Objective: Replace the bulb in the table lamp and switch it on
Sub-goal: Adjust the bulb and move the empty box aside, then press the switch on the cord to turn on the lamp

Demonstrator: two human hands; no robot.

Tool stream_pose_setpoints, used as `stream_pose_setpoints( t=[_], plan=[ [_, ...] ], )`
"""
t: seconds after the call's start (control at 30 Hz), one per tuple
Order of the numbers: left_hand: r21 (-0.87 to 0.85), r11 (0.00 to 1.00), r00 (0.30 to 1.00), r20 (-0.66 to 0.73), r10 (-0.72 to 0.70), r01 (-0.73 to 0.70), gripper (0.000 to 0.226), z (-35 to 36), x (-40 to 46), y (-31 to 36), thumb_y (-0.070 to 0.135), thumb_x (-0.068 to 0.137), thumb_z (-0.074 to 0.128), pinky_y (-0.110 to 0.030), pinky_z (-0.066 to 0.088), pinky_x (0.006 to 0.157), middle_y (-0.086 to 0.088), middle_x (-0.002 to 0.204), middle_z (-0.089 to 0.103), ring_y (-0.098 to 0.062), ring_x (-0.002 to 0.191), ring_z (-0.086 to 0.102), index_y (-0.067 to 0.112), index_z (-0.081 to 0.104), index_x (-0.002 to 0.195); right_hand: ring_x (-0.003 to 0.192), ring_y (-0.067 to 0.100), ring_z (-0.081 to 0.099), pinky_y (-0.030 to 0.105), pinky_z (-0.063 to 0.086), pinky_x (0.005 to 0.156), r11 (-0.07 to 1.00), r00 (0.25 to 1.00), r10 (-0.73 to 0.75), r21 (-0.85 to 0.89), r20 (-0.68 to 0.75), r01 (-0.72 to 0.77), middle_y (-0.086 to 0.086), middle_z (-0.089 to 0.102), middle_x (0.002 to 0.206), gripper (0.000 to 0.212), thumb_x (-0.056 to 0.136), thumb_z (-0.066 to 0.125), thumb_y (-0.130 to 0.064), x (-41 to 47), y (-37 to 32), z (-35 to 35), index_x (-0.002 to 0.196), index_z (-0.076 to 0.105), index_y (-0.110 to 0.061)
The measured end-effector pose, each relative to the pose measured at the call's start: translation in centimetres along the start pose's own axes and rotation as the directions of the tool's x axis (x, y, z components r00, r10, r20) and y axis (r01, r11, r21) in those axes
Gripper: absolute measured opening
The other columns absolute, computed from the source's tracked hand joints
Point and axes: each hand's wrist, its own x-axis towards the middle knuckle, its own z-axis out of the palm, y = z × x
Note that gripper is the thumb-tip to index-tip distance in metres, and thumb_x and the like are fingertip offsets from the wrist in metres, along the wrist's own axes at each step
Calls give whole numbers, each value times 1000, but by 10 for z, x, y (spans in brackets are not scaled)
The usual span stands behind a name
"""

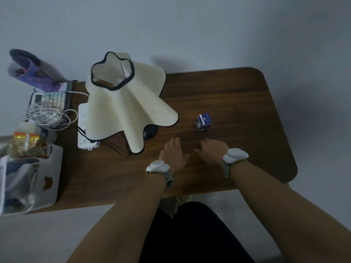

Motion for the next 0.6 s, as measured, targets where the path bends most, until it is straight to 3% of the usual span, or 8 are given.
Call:
stream_pose_setpoints(
  t=[0.1, 0.3, 0.43, 0.6],
  plan=[
    [-1, 999, 999, 18, -49, 49, 86, -3, -16, -23, 52, 99, 56, -50, 34, 120, -9, 169, 23, -32, 154, 26, 12, 16, 164, 147, 36, 38, 52, 40, 116, 992, 992, -122, -28, 15, 122, 10, 24, 169, 73, 107, 33, -61, 3, -22, -2, 163, 28, -15],
    [-36, 984, 984, -32, -178, 177, 84, -13, -43, -82, 51, 98, 59, -49, 38, 116, -11, 163, 33, -34, 147, 36, 10, 22, 161, 158, 33, 19, 49, 32, 120, 968, 972, -236, -93, -17, 234, 6, 5, 175, 78, 106, 33, -62, 11, -80, -2, 168, 6, -21],
    [-102, 955, 956, -71, -286, 279, 82, -29, -61, -134, 49, 99, 58, -50, 39, 116, -12, 164, 32, -35, 148, 35, 9, 22, 161, 159, 32, 17, 46, 29, 123, 942, 951, -307, -154, -36, 298, 6, 3, 175, 79, 107, 32, -60, 12, -129, 0, 168, 1, -20],
    [-100, 954, 951, -106, -291, 281, 77, -43, -67, -171, 45, 101, 57, -49, 44, 110, -14, 157, 40, -36, 140, 44, 11, 24, 161, 155, 32, 25, 47, 36, 119, 927, 935, -353, -149, -41, 343, 7, 14, 174, 76, 108, 35, -57, 14, -162, 11, 167, 8, -17]
  ],
)
